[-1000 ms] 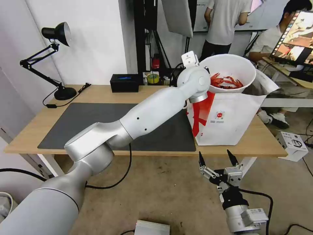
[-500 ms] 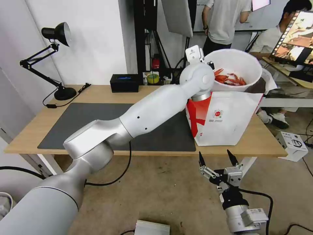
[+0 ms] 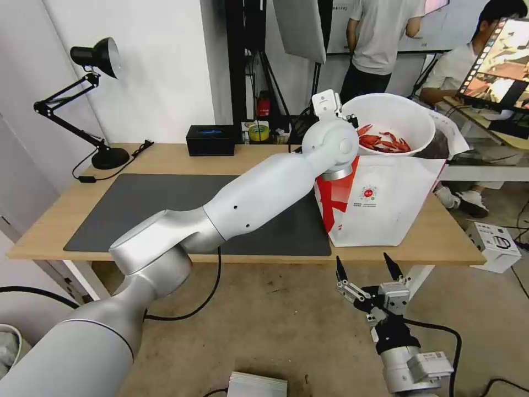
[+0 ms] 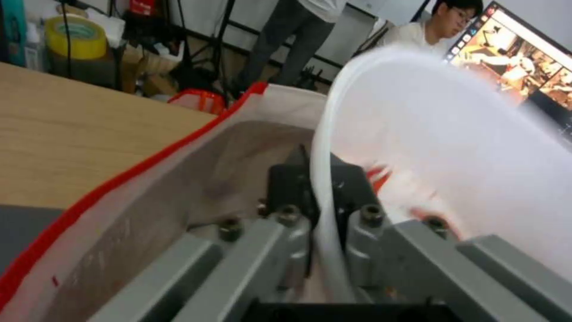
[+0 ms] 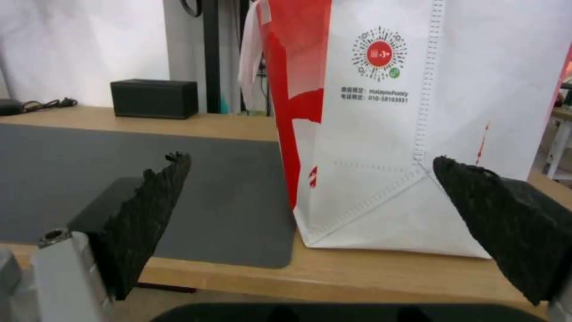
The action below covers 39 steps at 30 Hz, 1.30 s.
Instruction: Pick up the trash from the table and place it into the takeout bag.
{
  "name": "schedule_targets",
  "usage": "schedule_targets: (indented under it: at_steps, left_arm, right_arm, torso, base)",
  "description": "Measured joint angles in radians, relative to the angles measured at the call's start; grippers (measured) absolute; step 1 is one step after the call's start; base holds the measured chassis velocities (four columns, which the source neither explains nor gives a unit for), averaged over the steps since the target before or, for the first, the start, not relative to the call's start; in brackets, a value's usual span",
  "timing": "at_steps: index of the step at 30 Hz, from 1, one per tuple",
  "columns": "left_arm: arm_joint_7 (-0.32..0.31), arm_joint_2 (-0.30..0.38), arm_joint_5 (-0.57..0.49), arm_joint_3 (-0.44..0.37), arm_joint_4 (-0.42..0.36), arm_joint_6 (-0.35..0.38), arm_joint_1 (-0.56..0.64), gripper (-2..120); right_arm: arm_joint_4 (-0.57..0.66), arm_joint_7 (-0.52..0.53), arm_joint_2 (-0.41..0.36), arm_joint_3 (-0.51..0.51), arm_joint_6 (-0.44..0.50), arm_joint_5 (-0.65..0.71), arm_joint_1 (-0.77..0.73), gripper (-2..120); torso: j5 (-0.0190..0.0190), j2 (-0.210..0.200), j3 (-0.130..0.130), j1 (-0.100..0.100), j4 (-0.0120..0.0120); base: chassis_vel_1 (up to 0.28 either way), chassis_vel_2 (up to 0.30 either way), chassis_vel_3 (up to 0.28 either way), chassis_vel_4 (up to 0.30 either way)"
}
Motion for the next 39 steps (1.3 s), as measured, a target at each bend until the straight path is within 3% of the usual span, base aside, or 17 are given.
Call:
schedule_targets:
  at_steps: [10, 17, 19, 26, 30, 39]
  left_arm:
    - [0.005, 0.0, 0.002, 0.002, -0.001, 0.001, 0.003, 40]
    - [0.008, 0.0, 0.009, 0.001, -0.001, 0.002, 0.01, 71]
    - [0.008, 0.0, 0.012, 0.0, 0.0, 0.002, 0.012, 74]
    - [0.01, 0.001, 0.102, 0.006, 0.021, 0.042, 0.034, 99]
    - [0.028, 0.002, 0.177, 0.013, 0.036, 0.059, 0.044, 100]
    - [0.052, 0.002, 0.23, 0.018, 0.04, 0.061, 0.039, 100]
  right_arm:
    - [0.0, 0.0, 0.0, 0.0, 0.0, 0.0, 0.0, 100]
    - [0.0, 0.0, 0.0, 0.0, 0.0, 0.0, 0.0, 100]
    - [0.0, 0.0, 0.0, 0.0, 0.0, 0.0, 0.0, 100]
    - [0.0, 0.0, 0.0, 0.0, 0.0, 0.0, 0.0, 100]
    - [0.0, 0.0, 0.0, 0.0, 0.0, 0.0, 0.0, 100]
    - [0.0, 0.0, 0.0, 0.0, 0.0, 0.0, 0.0, 100]
  torso:
    - [0.0, 0.0, 0.0, 0.0, 0.0]
    - [0.0, 0.0, 0.0, 0.0, 0.0]
    - [0.0, 0.0, 0.0, 0.0, -0.0001]
    - [0.0, 0.0, 0.0, 0.0, 0.0]
    - [0.0, 0.0, 0.0, 0.0, 0.0]
    - [0.0, 0.0, 0.0, 0.0, 0.0]
  base:
    - [0.0, 0.0, 0.0, 0.0]
    - [0.0, 0.0, 0.0, 0.0]
    - [0.0, 0.0, 0.0, 0.0]
    - [0.0, 0.0, 0.0, 0.0]
    - [0.0, 0.0, 0.0, 0.0]
    - [0.0, 0.0, 0.0, 0.0]
